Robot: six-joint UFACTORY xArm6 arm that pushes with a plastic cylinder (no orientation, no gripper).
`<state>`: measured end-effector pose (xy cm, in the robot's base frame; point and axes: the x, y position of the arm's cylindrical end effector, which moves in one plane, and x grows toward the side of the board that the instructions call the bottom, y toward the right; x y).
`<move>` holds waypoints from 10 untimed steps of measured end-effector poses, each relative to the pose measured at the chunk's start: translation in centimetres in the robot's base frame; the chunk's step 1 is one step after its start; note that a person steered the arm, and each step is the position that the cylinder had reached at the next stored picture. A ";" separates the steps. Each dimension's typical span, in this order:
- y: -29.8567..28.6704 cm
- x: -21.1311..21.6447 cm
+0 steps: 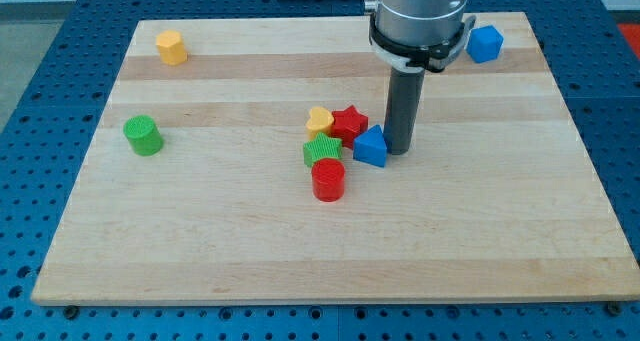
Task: Move the arm towards left center of the board
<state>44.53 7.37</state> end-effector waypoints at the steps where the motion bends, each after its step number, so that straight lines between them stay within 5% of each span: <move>1: 0.0 0.0; 5: -0.1 -8.8; 10: -14.6 -10.7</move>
